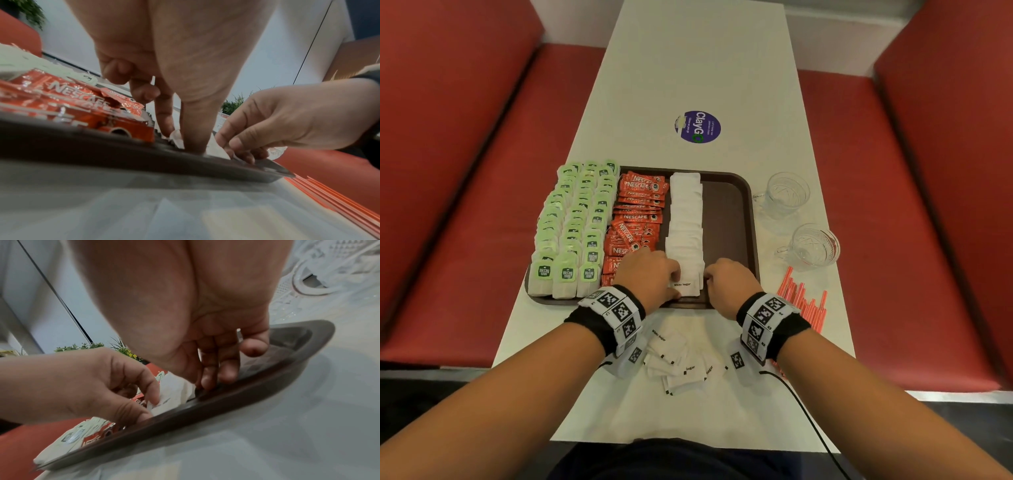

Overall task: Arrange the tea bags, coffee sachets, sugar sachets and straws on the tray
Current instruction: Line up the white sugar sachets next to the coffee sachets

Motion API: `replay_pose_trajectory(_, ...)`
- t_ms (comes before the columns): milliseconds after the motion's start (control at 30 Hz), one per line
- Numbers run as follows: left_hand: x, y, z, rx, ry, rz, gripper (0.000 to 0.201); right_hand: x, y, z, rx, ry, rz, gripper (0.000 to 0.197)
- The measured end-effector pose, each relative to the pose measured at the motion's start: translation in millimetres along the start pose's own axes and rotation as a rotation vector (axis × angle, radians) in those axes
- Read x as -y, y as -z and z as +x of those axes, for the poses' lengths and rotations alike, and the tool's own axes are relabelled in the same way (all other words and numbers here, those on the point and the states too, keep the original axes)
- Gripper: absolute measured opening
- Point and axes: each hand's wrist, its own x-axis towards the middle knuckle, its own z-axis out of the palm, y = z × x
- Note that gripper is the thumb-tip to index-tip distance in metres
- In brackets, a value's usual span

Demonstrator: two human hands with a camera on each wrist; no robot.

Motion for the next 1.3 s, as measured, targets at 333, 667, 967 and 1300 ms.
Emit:
replay_pose_trajectory(333,3.9,10.5,-16.2,-0.091,-0.051,-0.189,0.025,1.3,2.2,-19.2,-0.056,0.031,0.054,0.024)
replay_pose_trajectory(667,24.3,-13.6,-78.9,0.184,0.046,-0.078,0.045,40.1,-14.2,-50.5,0.105,0.209,-0.065,0.048)
replay_pose_trajectory(967,20.7,-29.9,-86.8,0.22,0.143,-0.07,0.057,70.7,-21.5,-44.3,0.187,0.19,-0.224,0.052)
replay_pose_trajectory(1300,15.4,-27.0,-78.8,0.058,-0.025,-0.401,0.034,55.5,-7.3,-48.9,0.172,0.176,-0.03,0.023)
